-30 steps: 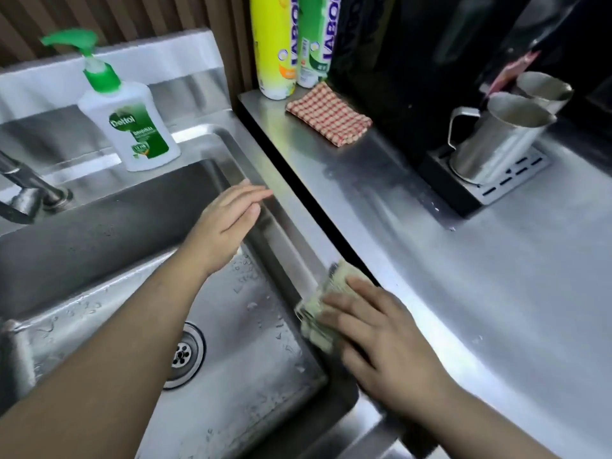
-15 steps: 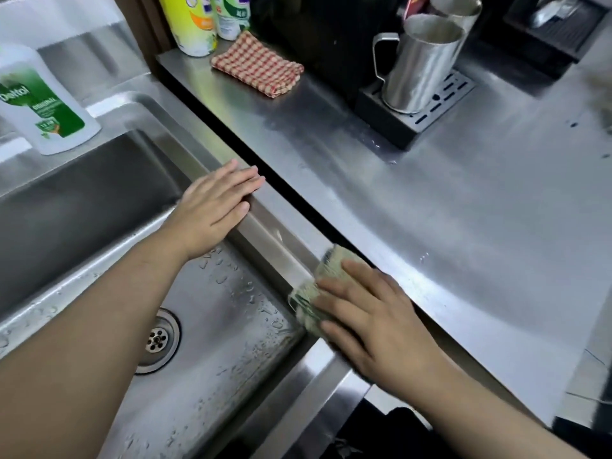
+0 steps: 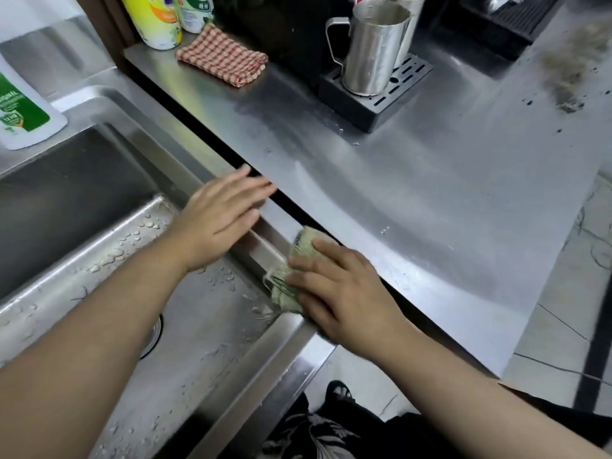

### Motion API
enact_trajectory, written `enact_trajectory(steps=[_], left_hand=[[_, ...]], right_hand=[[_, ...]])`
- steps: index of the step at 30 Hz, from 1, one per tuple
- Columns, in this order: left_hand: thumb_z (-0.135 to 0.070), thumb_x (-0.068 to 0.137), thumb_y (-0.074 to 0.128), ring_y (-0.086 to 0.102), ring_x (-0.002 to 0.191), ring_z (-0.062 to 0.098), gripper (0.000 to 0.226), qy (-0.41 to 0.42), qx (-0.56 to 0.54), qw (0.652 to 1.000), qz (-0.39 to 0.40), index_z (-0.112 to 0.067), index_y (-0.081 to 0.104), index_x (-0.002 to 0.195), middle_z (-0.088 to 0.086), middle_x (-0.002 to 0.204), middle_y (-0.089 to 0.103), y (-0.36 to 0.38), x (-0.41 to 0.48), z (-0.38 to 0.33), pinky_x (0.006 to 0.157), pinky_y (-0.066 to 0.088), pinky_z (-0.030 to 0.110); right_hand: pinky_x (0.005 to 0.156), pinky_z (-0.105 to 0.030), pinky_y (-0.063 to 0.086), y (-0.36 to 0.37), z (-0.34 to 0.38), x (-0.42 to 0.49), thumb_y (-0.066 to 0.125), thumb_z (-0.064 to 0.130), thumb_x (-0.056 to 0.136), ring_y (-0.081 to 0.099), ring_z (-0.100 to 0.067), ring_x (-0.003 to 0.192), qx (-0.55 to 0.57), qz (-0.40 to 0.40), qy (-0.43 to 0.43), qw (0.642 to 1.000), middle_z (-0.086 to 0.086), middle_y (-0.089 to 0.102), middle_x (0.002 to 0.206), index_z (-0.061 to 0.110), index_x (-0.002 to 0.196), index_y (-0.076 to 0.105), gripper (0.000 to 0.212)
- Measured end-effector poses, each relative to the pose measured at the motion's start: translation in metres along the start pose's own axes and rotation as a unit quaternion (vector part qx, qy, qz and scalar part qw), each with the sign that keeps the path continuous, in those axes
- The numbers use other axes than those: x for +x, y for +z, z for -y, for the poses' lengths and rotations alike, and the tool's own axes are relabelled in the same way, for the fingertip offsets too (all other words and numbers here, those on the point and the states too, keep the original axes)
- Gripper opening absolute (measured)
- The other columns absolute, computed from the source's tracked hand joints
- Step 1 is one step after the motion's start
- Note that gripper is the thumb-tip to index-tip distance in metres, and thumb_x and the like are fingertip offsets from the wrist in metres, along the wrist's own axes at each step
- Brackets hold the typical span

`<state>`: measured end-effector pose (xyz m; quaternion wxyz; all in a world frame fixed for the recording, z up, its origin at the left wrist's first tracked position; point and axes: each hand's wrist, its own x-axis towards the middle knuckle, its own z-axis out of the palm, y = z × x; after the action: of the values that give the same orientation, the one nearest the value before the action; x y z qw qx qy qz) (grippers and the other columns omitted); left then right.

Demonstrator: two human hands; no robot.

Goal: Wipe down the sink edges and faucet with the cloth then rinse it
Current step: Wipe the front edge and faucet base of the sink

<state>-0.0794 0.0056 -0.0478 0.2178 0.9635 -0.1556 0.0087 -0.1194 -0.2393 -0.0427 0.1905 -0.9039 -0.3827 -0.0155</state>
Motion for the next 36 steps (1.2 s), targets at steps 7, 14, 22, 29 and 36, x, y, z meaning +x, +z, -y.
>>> enact_trajectory(steps=[7,14,22,29,36], left_hand=[[-0.048,0.096,0.015,-0.008,0.142,0.002,0.052,0.045,0.077,0.995,0.046,-0.033,0.02,0.145,-0.016,0.152,0.013,0.033,-0.014,-0.027,0.113,-0.015,0.023],[-0.056,0.09,0.01,-0.013,0.142,0.005,0.058,-0.014,0.087,0.995,0.053,-0.038,0.014,0.145,-0.018,0.154,0.003,0.029,-0.017,-0.045,0.108,-0.021,0.02],[-0.06,0.087,0.018,0.011,0.132,-0.003,0.063,-0.315,-0.042,0.942,-0.11,-0.032,0.03,0.142,-0.014,0.143,0.033,0.016,-0.163,-0.117,0.109,0.008,0.023],[-0.048,0.093,0.021,0.039,0.133,0.025,0.06,-0.431,0.069,0.883,-0.172,-0.013,0.051,0.13,0.008,0.131,0.057,0.047,-0.274,-0.175,0.107,0.024,0.032],[-0.035,0.096,0.024,0.045,0.129,0.03,0.052,-0.44,0.137,0.875,-0.146,-0.007,0.055,0.127,0.011,0.133,0.056,0.071,-0.285,-0.179,0.102,0.033,0.041]], right_hand=[[0.092,-0.037,0.043,-0.006,-0.019,-0.018,0.047,0.037,0.089,0.054,-0.024,0.117,0.037,0.001,-0.032,0.999,0.015,0.067,0.113,0.027,0.102,0.07,0.028],[0.1,-0.047,0.042,-0.007,-0.035,-0.017,0.043,0.042,0.091,0.048,-0.029,0.127,0.036,0.065,-0.091,0.993,0.003,0.062,0.126,0.024,0.112,0.067,0.037],[0.092,-0.048,0.046,-0.004,-0.013,-0.037,0.047,0.037,0.086,0.059,-0.034,0.105,0.035,0.018,-0.078,0.996,-0.008,0.066,0.105,0.021,0.106,0.069,0.034],[0.093,-0.039,0.043,0.034,0.103,-0.062,0.042,0.042,0.09,0.059,-0.027,0.103,0.085,0.088,-0.252,0.96,-0.001,0.067,0.106,0.024,0.115,0.065,0.039],[0.102,-0.04,0.035,-0.002,0.009,-0.045,0.037,0.05,0.087,0.054,-0.024,0.118,0.029,0.09,-0.142,0.985,-0.001,0.064,0.122,0.019,0.119,0.062,0.051]])
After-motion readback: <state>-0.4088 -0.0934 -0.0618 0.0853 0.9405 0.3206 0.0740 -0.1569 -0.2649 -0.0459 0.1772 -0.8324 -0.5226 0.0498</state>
